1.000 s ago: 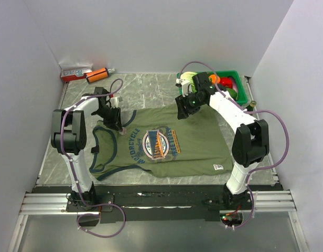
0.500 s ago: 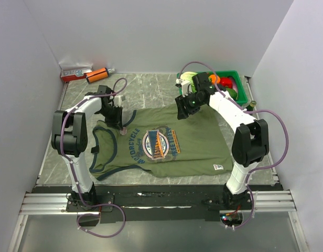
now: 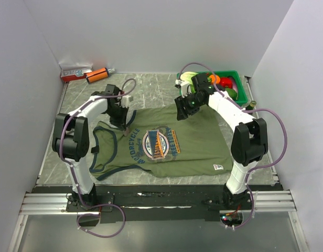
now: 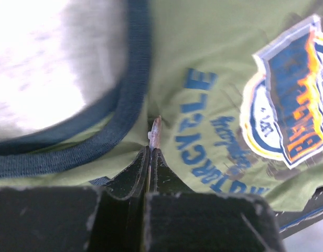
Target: Remove the brooch from the garment
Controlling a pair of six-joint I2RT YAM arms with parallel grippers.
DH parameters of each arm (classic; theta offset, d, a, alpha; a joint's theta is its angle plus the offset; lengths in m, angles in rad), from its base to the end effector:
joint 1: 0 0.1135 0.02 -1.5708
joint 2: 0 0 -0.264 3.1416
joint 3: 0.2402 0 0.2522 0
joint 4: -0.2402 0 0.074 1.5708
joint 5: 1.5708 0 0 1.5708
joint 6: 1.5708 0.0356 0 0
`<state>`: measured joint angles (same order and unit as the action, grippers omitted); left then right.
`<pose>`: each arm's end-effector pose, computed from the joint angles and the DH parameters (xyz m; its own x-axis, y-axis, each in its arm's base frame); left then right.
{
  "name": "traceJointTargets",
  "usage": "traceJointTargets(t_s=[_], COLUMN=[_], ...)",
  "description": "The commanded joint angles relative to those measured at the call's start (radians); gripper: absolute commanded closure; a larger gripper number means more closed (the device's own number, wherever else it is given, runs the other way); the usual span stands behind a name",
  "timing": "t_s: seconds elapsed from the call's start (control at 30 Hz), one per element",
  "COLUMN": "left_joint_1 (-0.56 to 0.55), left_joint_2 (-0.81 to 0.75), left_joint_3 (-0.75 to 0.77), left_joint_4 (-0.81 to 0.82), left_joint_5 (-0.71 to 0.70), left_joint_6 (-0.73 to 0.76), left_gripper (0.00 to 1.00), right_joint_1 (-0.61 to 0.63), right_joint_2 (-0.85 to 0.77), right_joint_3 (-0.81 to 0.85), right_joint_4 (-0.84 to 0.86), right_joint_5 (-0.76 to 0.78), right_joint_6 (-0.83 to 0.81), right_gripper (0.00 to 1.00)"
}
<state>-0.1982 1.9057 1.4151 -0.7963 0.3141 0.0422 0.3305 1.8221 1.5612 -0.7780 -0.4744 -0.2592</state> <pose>0.3717 -0.0859 0.1968 -0.9289 0.2275 -0.2924 0.3116 0.9066 -0.2845 0.3649 0.1424 0.2729 -0.6578 -0.4667 -0.5911 -0.6998 0.6690 0.2505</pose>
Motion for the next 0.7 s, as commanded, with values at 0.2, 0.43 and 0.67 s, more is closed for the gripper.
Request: traceJointTargets(t_s=[0.2,0.43,0.67], left_joint_1=[-0.191,-0.385,-0.507], left_joint_2=[-0.327,-0.338,-0.392], left_joint_3=[-0.309,-0.409,-0.515], left_joint_4=[0.261,0.382,0.460], left_joint_5=[-0.032,-0.266,-0.345], left_joint_6=[0.153,0.091,0.130], left_gripper=[0.99,0.99,0.84], right_joint_1=[0.030,0.030,0.050], right_joint_2=[-0.040,-0.061,-0.087], right_joint_3=[-0.033,-0.076,-0.116], right_joint_4=[0.023,0.029,0.042], right_joint_5=[-0.030,-0.023,-0.024], right_joint_6=[-0.003,-0.003,0.012], right_gripper=[0.39,0.40,0.40])
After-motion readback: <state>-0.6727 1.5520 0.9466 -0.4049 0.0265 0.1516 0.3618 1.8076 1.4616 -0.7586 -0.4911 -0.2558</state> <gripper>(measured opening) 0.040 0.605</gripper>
